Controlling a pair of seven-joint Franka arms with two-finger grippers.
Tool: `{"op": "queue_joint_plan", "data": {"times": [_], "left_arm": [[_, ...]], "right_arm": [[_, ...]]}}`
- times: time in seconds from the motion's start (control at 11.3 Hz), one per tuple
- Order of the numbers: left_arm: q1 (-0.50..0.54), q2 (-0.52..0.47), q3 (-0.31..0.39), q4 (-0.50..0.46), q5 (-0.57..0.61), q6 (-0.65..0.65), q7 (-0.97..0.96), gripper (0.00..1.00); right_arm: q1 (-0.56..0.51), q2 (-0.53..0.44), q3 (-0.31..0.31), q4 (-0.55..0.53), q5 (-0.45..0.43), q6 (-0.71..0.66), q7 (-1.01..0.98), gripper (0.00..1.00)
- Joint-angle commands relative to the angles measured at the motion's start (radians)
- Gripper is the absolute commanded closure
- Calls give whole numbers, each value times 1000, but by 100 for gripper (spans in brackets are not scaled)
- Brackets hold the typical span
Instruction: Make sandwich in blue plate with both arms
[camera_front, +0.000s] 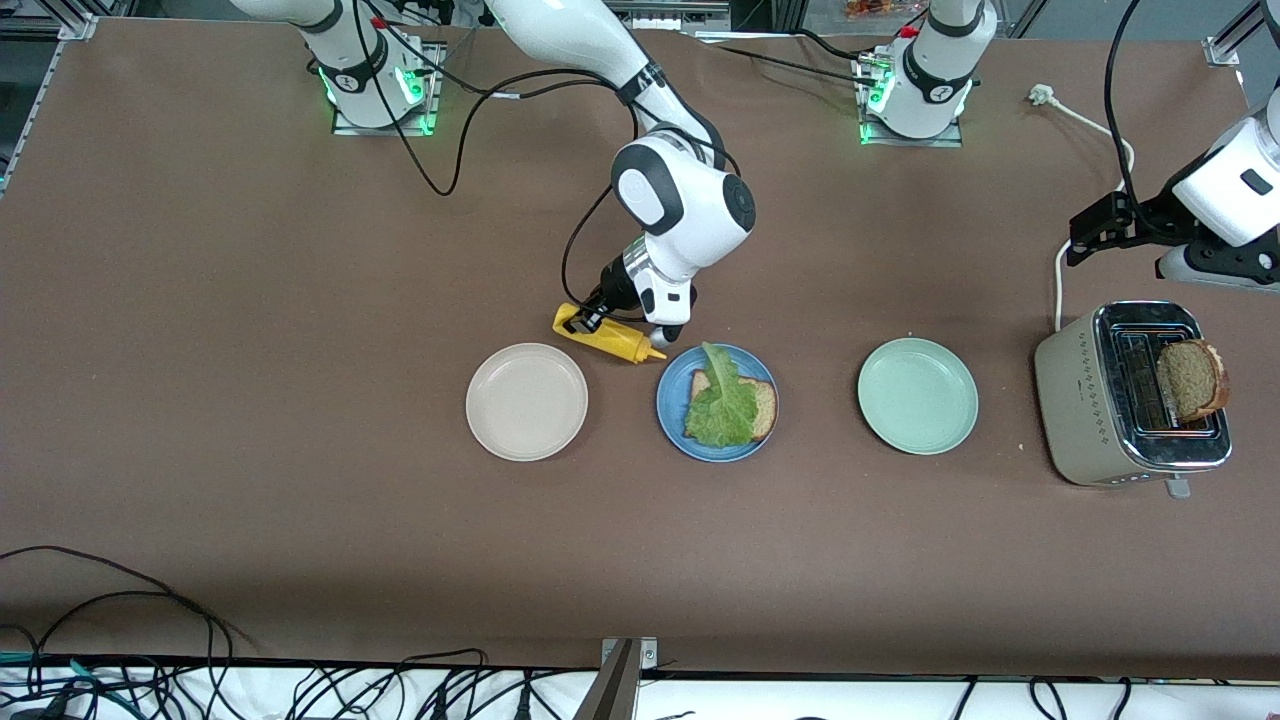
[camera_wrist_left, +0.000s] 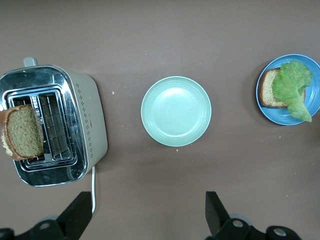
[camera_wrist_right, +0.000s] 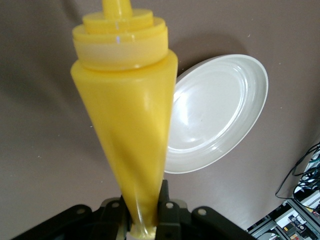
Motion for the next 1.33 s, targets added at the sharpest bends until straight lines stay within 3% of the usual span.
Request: {"op": "queue_joint_plan", "data": {"times": [0.0,0.53,0.71,1.07,1.24], "left_arm": [[5,11,-3,28,10,-24,21,0],[3,11,-3,29,10,-27,21,0],[3,11,-3,28,10,-26,21,0],[3,11,-3,29,10,-27,21,0],[3,11,-3,28,10,-27,21,0]], "right_arm": [[11,26,-23,39,-20,-32,3,100],[15,20,-34,62,-43,-66,-26,100],[-43,-38,-8,70,-16,-45,-33,100],[-375,-221,280,41,46,-8,-91,100],[-438,-259,299,39,111,-8,-170,100]]}}
